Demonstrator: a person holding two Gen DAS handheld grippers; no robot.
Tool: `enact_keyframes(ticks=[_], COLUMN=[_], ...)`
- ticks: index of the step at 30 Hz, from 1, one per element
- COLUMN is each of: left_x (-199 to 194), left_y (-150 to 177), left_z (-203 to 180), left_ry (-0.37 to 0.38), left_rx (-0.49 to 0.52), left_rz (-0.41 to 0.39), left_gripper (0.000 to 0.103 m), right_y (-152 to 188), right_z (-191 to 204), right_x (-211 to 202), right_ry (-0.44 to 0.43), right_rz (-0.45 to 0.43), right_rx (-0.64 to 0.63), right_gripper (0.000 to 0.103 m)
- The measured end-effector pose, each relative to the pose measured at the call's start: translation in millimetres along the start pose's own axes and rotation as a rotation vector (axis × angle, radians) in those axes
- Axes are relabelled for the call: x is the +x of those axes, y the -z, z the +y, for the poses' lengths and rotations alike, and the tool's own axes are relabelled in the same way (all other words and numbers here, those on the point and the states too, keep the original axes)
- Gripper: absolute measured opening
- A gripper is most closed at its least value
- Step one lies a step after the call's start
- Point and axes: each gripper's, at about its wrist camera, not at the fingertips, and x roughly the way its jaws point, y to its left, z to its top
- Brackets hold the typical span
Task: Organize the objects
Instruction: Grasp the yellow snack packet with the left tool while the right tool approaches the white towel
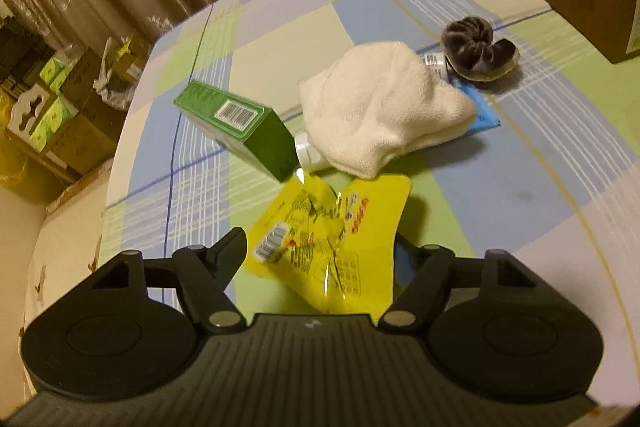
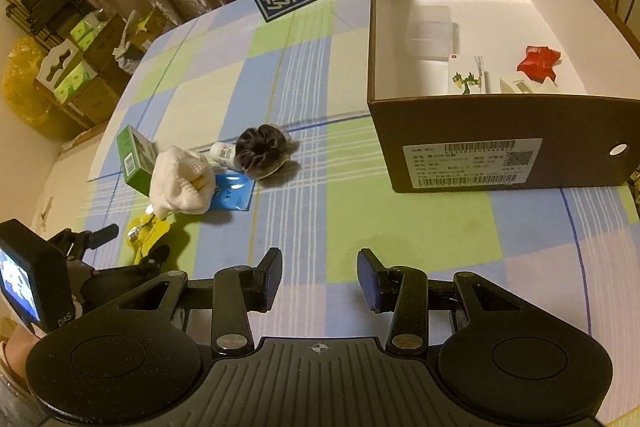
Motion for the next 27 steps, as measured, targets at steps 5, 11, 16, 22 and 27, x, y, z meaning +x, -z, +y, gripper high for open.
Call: enact_keyframes(ticks=[5,11,16,22,27], left_x=[4.4,1.3,-15.8,-32.1,-34.5], left_y=[-2.2,-2.1,0.1,5.5,19.0], left_z=[2.4,6.8,29.2,75.5,117.5], left_ry=[0.047,0.078,0.112,0.187,0.25], left_rx=[-0.003,-0.027,-0.134,-0.352,-0.569], left_rz=[-0.022,-0.021,-0.027,-0.013,0.017], left_gripper=[0.043,0.032,0.018,0.014,0.013], right_y=[-3.3,-5.7,-7.8,-11.4,-16.3], right_z=[3.1,9.3,14.8,35.2,59.5], right_x=[6.0,11.9,17.6,29.0,42.2], right_ry=[0.0,-0.008,-0.027,-0.071,-0.125], right_rz=[0.012,0.022,0.029,0.038,0.03], right_rx=[-0.011,-0.032,-0.052,-0.128,-0.204], right_gripper=[0.039,0.039,0.039,0.039,0.039])
